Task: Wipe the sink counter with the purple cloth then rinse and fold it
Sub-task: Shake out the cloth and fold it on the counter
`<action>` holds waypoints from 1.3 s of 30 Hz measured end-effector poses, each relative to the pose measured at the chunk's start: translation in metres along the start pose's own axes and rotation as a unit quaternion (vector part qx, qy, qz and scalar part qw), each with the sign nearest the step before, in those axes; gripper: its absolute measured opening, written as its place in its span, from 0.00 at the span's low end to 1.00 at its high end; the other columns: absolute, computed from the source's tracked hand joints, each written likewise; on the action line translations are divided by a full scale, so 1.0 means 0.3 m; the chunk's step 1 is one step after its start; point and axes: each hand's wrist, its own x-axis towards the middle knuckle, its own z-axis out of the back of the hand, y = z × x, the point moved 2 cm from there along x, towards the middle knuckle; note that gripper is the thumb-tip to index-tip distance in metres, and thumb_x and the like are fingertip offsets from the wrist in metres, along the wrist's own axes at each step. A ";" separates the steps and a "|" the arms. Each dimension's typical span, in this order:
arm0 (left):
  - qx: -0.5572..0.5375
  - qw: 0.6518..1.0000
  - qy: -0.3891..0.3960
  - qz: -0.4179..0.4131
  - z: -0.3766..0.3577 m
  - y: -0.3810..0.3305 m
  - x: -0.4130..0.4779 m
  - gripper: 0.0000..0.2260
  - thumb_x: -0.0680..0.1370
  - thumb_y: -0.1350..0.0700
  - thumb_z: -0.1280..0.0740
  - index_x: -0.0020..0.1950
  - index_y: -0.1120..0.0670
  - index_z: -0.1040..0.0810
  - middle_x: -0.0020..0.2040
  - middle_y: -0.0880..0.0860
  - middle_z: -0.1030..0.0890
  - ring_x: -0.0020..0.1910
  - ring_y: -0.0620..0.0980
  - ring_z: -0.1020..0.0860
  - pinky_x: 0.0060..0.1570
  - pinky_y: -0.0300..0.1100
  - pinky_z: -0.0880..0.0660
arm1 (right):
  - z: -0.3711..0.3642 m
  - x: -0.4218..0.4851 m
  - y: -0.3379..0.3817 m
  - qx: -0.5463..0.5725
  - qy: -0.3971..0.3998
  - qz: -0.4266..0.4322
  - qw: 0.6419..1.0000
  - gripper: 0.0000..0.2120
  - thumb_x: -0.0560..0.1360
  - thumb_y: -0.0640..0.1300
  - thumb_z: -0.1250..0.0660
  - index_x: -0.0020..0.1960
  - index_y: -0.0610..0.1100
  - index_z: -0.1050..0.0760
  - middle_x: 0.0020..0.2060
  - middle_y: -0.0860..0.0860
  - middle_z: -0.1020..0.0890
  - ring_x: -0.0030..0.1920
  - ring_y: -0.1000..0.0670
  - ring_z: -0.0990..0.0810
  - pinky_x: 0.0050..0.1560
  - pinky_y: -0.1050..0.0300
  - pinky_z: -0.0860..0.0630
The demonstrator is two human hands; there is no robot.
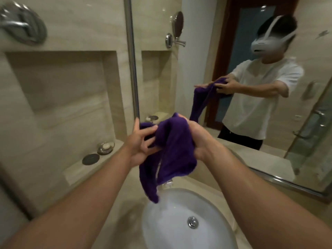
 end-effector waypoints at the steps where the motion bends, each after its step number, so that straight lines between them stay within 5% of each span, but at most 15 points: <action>1: -0.044 0.999 -0.028 0.000 0.024 0.033 -0.017 0.42 0.77 0.61 0.32 0.79 0.35 0.53 0.60 0.50 0.19 0.52 0.53 0.18 0.43 0.54 0.19 | -0.013 0.023 -0.006 -0.063 -0.007 -0.015 0.998 0.36 0.70 0.64 0.29 0.70 0.44 0.28 0.61 0.36 0.20 0.61 0.39 0.21 0.68 0.41 0.29; 3: -0.120 0.990 -0.063 -0.027 0.074 0.039 -0.048 0.44 0.75 0.58 0.30 0.80 0.38 0.55 0.59 0.51 0.20 0.55 0.56 0.19 0.58 0.58 0.23 | -0.034 0.045 -0.036 -0.169 -0.013 -0.068 0.983 0.43 0.64 0.67 0.26 0.73 0.49 0.31 0.59 0.40 0.18 0.62 0.40 0.20 0.64 0.41 0.25; 5: -0.150 0.984 -0.075 -0.060 0.125 -0.019 -0.090 0.46 0.71 0.56 0.28 0.80 0.39 0.53 0.62 0.50 0.25 0.61 0.59 0.21 0.67 0.58 0.29 | -0.077 0.044 -0.066 -0.235 -0.020 -0.095 0.967 0.39 0.66 0.67 0.28 0.70 0.47 0.29 0.53 0.45 0.15 0.54 0.43 0.16 0.56 0.47 0.20; 8: -0.066 0.991 -0.093 -0.068 0.172 -0.083 -0.180 0.43 0.71 0.53 0.28 0.80 0.40 0.48 0.55 0.48 0.22 0.63 0.59 0.22 0.62 0.55 0.26 | -0.163 0.044 -0.099 -0.263 -0.040 -0.047 0.963 0.38 0.68 0.61 0.25 0.73 0.54 0.38 0.54 0.47 0.17 0.45 0.47 0.15 0.44 0.51 0.19; 11: -0.001 0.995 -0.093 -0.020 0.189 -0.072 -0.290 0.44 0.66 0.45 0.24 0.77 0.37 0.42 0.62 0.50 0.23 0.61 0.57 0.22 0.51 0.55 0.20 | -0.272 0.014 -0.128 -0.291 -0.047 -0.013 0.955 0.47 0.69 0.58 0.25 0.78 0.60 0.51 0.65 0.44 0.24 0.49 0.46 0.19 0.47 0.51 0.21; 14: 0.025 0.992 -0.120 0.017 0.233 -0.064 -0.389 0.40 0.63 0.38 0.22 0.73 0.41 0.31 0.66 0.53 0.24 0.61 0.57 0.22 0.54 0.60 0.21 | -0.347 -0.030 -0.149 -0.315 -0.065 0.019 0.947 0.52 0.73 0.55 0.27 0.80 0.57 0.62 0.67 0.46 0.30 0.44 0.50 0.25 0.47 0.53 0.25; 18: 0.129 0.969 -0.204 0.060 0.267 -0.060 -0.541 0.23 0.68 0.33 0.27 0.57 0.43 0.22 0.55 0.49 0.21 0.55 0.51 0.23 0.61 0.54 0.25 | -0.435 -0.086 -0.182 -0.333 -0.079 0.071 0.937 0.53 0.72 0.53 0.26 0.80 0.57 0.64 0.68 0.48 0.32 0.52 0.45 0.24 0.57 0.48 0.25; 24: 0.135 0.963 -0.201 0.119 0.250 -0.045 -0.661 0.32 0.62 0.23 0.32 0.44 0.51 0.21 0.37 0.50 0.24 0.40 0.49 0.26 0.49 0.46 0.25 | -0.522 -0.157 -0.209 -0.343 -0.077 0.082 0.933 0.56 0.68 0.55 0.25 0.79 0.58 0.65 0.71 0.44 0.33 0.59 0.40 0.23 0.62 0.39 0.24; 28: 0.104 0.978 -0.143 0.112 0.226 -0.061 -0.671 0.39 0.61 0.21 0.35 0.58 0.49 0.21 0.56 0.55 0.18 0.57 0.57 0.21 0.61 0.59 0.25 | -0.545 -0.174 -0.195 -0.361 -0.085 0.074 0.926 0.57 0.68 0.58 0.26 0.79 0.59 0.65 0.71 0.43 0.32 0.60 0.38 0.24 0.64 0.37 0.26; 32: 0.084 0.982 -0.164 0.046 0.178 -0.098 -0.649 0.40 0.58 0.31 0.25 0.64 0.50 0.24 0.60 0.54 0.20 0.58 0.57 0.21 0.61 0.58 0.26 | -0.527 -0.167 -0.168 -0.391 -0.097 0.078 0.912 0.57 0.68 0.61 0.26 0.78 0.60 0.66 0.74 0.43 0.35 0.65 0.38 0.26 0.66 0.37 0.28; 36: 0.076 0.966 -0.239 -0.056 0.172 -0.140 -0.580 0.20 0.67 0.49 0.20 0.55 0.52 0.19 0.51 0.53 0.15 0.54 0.54 0.18 0.56 0.53 0.22 | -0.472 -0.139 -0.113 -0.392 -0.102 0.087 0.910 0.60 0.66 0.57 0.23 0.78 0.60 0.67 0.75 0.43 0.36 0.64 0.38 0.26 0.64 0.38 0.26; 39: 0.029 0.955 -0.270 -0.116 0.177 -0.189 -0.516 0.14 0.70 0.62 0.24 0.55 0.58 0.18 0.46 0.56 0.14 0.47 0.53 0.16 0.47 0.50 0.18 | -0.416 -0.112 -0.057 -0.359 -0.087 0.069 0.927 0.61 0.66 0.53 0.21 0.79 0.60 0.65 0.72 0.45 0.33 0.59 0.41 0.23 0.57 0.41 0.21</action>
